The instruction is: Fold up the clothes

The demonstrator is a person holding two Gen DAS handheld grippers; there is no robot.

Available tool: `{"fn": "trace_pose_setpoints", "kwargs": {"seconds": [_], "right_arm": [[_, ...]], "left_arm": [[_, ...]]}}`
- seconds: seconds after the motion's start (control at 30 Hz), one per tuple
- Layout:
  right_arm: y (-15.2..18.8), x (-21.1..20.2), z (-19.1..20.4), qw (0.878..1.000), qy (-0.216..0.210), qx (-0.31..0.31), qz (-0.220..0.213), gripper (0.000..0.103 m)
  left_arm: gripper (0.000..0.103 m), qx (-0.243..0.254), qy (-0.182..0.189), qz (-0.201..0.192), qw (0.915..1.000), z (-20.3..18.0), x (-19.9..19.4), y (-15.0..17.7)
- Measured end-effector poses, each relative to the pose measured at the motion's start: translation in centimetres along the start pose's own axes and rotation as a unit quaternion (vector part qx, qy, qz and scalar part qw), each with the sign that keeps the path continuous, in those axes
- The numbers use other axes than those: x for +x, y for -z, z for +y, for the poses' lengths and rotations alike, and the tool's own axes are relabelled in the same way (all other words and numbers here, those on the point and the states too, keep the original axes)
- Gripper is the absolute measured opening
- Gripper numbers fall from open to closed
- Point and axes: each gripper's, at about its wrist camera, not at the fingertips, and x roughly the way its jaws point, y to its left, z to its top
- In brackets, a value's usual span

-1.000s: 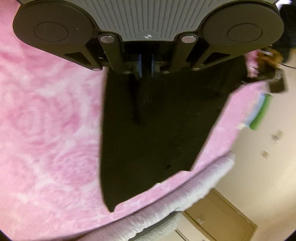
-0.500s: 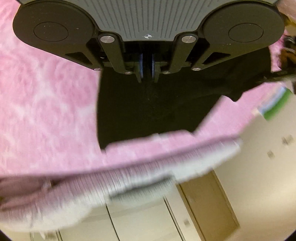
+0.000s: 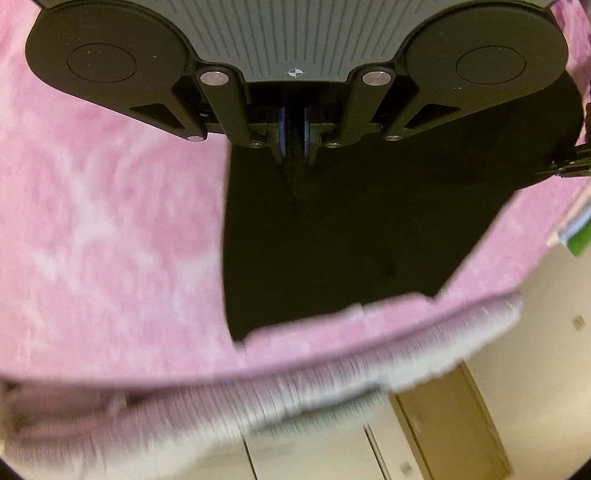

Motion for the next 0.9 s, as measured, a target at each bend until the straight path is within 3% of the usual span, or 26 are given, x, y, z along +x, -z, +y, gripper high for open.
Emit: {"fn": "trace_pose_setpoints", "kwargs": {"seconds": [0.1,0.17,0.23,0.33,0.43,0.53,0.63,0.7,0.8,0.9], "right_arm": [[0.3,-1.1,-0.1,1.0,0.016,0.009,-0.011,0.012],[0.4,-3.0,0.4,0.999,0.043,-0.003,-0.033,0.021],[1.0,-5.7,1.2,0.996,0.058,-0.026,-0.063,0.021],[3.1,-9.7,3.3,0.99,0.052,-0.097,-0.093,0.021],[7.1,-11.6,6.5,0.972,0.064,-0.214,-0.078,0.021],[11.7,-10.8,9.7,0.937,0.109,-0.33,-0.034,0.021],[14.7,-9.7,11.5,0.901,0.148,-0.408,-0.024,0.021],[16.0,-8.5,12.3,0.868,0.174,-0.466,-0.008,0.021],[18.0,-6.5,12.7,0.802,0.221,-0.555,0.003,0.021],[18.9,-4.7,12.3,0.764,0.236,-0.6,0.001,0.021]], "left_arm": [[0.017,-0.014,-0.02,-0.011,0.9996,0.9,-2.4,-0.1],[0.015,-0.014,-0.043,-0.02,0.9988,1.6,-4.7,-0.1],[0.016,0.006,-0.055,-0.028,0.9981,1.4,-7.6,0.3],[0.026,0.087,-0.059,-0.019,0.9943,-1.1,-11.3,2.0],[0.033,0.183,-0.055,-0.001,0.9816,-4.9,-12.4,4.6],[0.033,0.265,-0.06,0.008,0.9623,-8.0,-11.9,6.7],[0.033,0.31,-0.082,0.018,0.9471,-9.3,-9.9,7.6],[0.033,0.371,-0.106,0.014,0.9226,-10.1,-9.0,8.5],[0.034,0.453,-0.137,0.012,0.881,-11.0,-7.6,9.8],[0.036,0.499,-0.147,0.011,0.8538,-11.0,-6.2,10.7]]}}
